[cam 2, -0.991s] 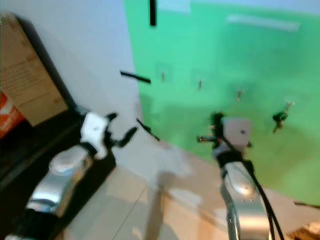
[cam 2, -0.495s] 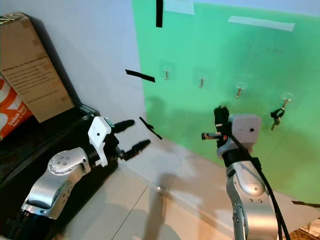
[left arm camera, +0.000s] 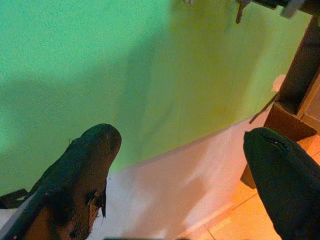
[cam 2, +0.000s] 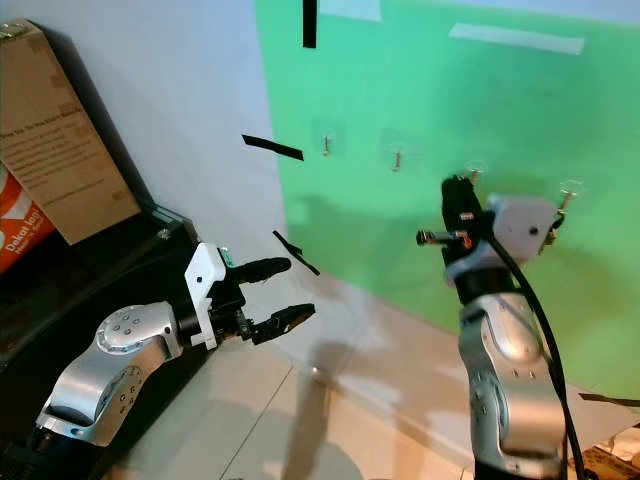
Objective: Hang keys on a hook
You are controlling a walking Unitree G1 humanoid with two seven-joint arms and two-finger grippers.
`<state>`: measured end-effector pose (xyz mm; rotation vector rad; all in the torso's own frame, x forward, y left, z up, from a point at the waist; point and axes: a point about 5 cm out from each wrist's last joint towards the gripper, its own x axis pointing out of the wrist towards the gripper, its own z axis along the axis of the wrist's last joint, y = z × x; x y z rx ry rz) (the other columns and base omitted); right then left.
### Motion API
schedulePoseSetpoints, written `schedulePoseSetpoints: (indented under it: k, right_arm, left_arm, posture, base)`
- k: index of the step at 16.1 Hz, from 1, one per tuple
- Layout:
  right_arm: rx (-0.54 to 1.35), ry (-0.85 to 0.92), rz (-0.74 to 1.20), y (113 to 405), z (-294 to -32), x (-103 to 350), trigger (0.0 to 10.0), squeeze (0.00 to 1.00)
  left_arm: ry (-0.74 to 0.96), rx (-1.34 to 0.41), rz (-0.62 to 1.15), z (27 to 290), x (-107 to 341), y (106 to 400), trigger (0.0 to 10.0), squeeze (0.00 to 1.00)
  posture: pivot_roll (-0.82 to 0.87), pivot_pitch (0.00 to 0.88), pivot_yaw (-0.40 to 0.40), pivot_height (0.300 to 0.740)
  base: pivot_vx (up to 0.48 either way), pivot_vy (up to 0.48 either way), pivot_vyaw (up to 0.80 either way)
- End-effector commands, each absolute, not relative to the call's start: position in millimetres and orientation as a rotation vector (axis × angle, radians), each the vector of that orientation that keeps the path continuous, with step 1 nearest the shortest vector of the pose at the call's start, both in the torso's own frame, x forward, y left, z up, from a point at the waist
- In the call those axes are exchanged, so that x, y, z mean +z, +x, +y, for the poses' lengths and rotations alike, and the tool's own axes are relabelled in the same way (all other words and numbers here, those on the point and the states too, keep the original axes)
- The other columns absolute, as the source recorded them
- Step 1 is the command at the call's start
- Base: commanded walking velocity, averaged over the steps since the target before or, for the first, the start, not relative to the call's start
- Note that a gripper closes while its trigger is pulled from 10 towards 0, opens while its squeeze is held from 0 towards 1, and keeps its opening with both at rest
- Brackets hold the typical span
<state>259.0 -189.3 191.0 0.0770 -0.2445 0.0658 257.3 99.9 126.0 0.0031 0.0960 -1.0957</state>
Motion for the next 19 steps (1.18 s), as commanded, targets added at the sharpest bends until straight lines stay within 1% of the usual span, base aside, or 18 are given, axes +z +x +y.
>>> schedulePoseSetpoints:
  k: [1, 4, 8, 14, 19]
  right_arm:
    - [0.091, 0.09, -0.248, 261, -186, 192, 10.0, 0.0]
    - [0.094, 0.125, -0.264, 266, -185, 196, 10.0, 0.0]
    - [0.002, 0.171, -0.258, 267, -198, 193, 10.0, 0.0]
    - [-0.133, 0.281, -0.187, 253, -217, 175, 10.0, 0.0]
    - [-0.178, 0.316, -0.178, 243, -220, 170, 10.0, 0.0]
  left_arm:
    - [0.011, -1.106, 0.093, 101, 129, 257, 10.0, 0.08]
    - [0.008, -1.111, 0.099, 101, 130, 256, 10.0, 0.08]
    - [0.009, -1.116, 0.106, 101, 130, 256, 10.0, 0.09]
    - [0.009, -1.118, 0.111, 101, 130, 257, 10.0, 0.09]
    - [0.011, -1.117, 0.109, 101, 131, 257, 10.0, 0.08]
  posture:
    - [-0.14, 0.0, 0.094, 0.74]
    - [-0.14, 0.0, 0.096, 0.74]
    - [-0.14, 0.0, 0.096, 0.74]
    - [-0.14, 0.0, 0.101, 0.74]
    - [-0.14, 0.0, 0.1, 0.74]
  base:
    - [0.0, 0.0, 0.0]
    - [0.0, 0.0, 0.0]
    - [0.0, 0.0, 0.0]
    - [0.0, 0.0, 0.0]
    - [0.0, 0.0, 0.0]
